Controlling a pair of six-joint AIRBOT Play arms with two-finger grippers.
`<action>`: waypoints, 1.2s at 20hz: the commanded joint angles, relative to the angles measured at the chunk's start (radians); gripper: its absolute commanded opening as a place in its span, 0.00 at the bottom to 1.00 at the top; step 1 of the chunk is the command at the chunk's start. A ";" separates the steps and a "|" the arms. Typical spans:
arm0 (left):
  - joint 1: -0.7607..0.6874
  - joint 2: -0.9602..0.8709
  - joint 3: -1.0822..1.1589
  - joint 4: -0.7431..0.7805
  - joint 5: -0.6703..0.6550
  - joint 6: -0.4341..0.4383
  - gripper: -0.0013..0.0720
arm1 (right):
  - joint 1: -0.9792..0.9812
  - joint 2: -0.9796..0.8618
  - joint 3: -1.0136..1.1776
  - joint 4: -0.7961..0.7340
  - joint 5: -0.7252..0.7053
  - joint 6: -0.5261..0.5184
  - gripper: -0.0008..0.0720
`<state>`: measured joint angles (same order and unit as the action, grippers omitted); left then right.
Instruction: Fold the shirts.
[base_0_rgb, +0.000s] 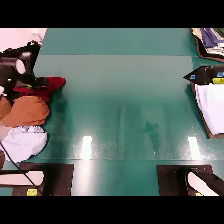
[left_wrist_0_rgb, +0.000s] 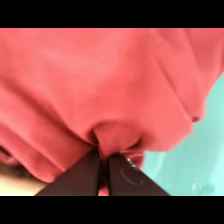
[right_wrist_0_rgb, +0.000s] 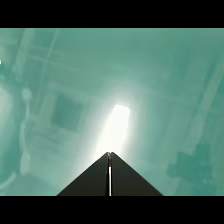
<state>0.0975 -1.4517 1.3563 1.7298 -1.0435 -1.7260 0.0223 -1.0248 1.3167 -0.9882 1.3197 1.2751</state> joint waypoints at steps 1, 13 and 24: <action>-0.036 0.181 0.085 -0.005 -0.028 0.032 0.05 | 0.001 0.000 0.080 0.001 -0.019 0.000 0.03; -0.733 0.441 0.204 -0.159 -0.305 -0.031 0.06 | 0.001 0.000 0.354 0.001 -0.097 0.000 0.03; -0.645 0.253 0.032 -0.241 -0.276 0.006 0.77 | 0.001 0.000 0.353 -0.004 0.023 0.000 0.03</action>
<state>-0.6392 -1.1854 1.3987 1.4879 -1.1816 -1.7226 0.0223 -1.0248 1.6684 -0.9901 1.3254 1.2747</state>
